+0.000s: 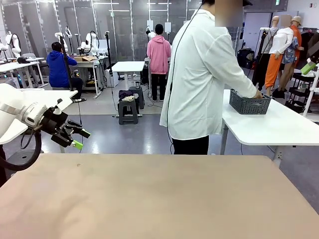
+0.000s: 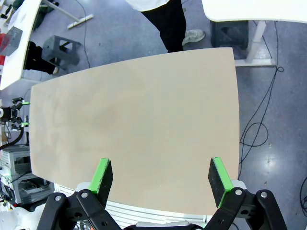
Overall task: Fold the towels and place them in the basket.
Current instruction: Stack the folded Towel with hook on the right side of the table.
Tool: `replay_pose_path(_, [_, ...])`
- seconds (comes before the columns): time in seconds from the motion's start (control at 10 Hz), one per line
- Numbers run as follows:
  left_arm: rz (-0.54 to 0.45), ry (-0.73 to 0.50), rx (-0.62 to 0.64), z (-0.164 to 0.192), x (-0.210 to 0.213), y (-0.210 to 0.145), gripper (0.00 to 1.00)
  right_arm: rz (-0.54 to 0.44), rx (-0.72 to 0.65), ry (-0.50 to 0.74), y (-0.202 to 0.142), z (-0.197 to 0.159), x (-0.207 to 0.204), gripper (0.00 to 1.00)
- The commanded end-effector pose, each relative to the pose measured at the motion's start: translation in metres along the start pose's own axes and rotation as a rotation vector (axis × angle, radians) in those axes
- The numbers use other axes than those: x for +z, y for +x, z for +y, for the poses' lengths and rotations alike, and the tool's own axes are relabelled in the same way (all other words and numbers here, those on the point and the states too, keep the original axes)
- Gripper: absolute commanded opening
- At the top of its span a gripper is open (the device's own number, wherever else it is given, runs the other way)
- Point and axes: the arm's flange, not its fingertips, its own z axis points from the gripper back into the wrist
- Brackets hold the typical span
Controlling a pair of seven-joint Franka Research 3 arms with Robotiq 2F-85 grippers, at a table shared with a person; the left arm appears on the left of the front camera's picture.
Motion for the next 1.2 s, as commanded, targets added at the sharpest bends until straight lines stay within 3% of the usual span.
replay_pose_path(0.0, [0.0, 0.0, -0.001, -0.0012, 0.0005, 0.001, 1.0, 0.012, -0.011, -0.009, 0.0014, 0.0015, 0.001, 1.0])
replay_pose_path(1.1, [0.0, 0.0, -0.001, -0.0012, 0.0005, 0.001, 1.0, 0.012, -0.011, -0.009, 0.0014, 0.0015, 0.001, 1.0])
